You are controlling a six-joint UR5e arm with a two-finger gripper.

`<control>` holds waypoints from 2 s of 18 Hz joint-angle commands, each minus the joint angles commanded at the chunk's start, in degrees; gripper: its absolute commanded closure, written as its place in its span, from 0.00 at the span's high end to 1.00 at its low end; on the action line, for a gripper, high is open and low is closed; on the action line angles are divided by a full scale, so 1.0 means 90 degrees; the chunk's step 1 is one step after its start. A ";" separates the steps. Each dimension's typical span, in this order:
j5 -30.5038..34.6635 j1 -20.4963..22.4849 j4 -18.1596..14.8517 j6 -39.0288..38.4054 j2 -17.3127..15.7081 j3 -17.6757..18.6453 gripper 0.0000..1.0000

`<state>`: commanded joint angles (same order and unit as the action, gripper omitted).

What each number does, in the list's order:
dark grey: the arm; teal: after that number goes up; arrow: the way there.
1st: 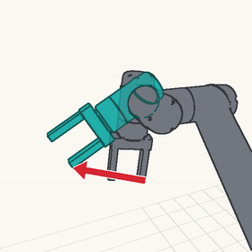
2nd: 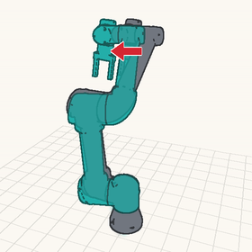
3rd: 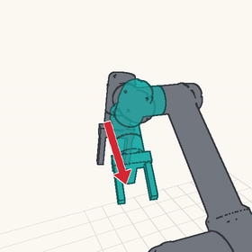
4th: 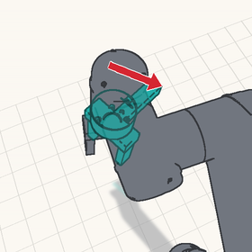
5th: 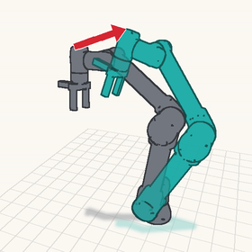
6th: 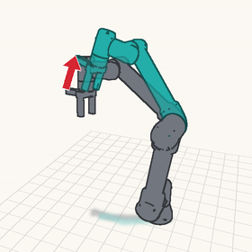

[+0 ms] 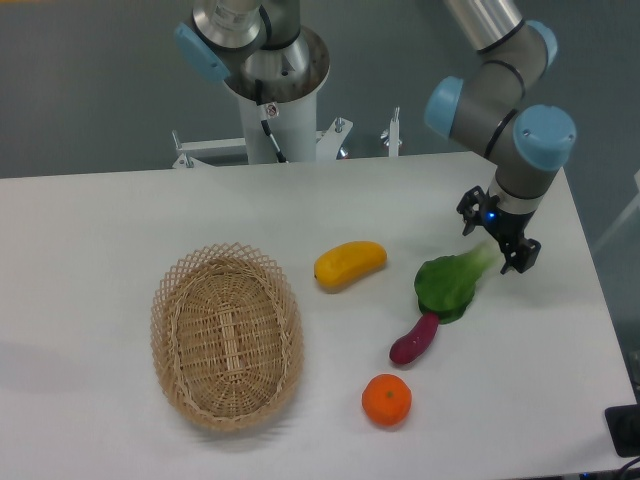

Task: Pick up the green vegetable from the table
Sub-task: 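Close the gripper around the bok choy stem, then lift the gripped bok choy up off the table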

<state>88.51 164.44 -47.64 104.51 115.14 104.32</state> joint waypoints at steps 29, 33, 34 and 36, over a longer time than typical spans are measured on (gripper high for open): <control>-0.0195 -0.0029 -0.0652 -0.0059 -0.0498 -0.0868 0.33; -0.0389 -0.0224 -0.1550 -0.0098 -0.0946 -0.1239 0.33; -0.0584 -0.0254 -0.1678 -0.0137 -0.1044 -0.1279 0.33; -0.1082 -0.0283 -0.1748 -0.0409 -0.1132 -0.1269 0.33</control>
<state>78.77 161.90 -63.37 100.83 104.94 92.90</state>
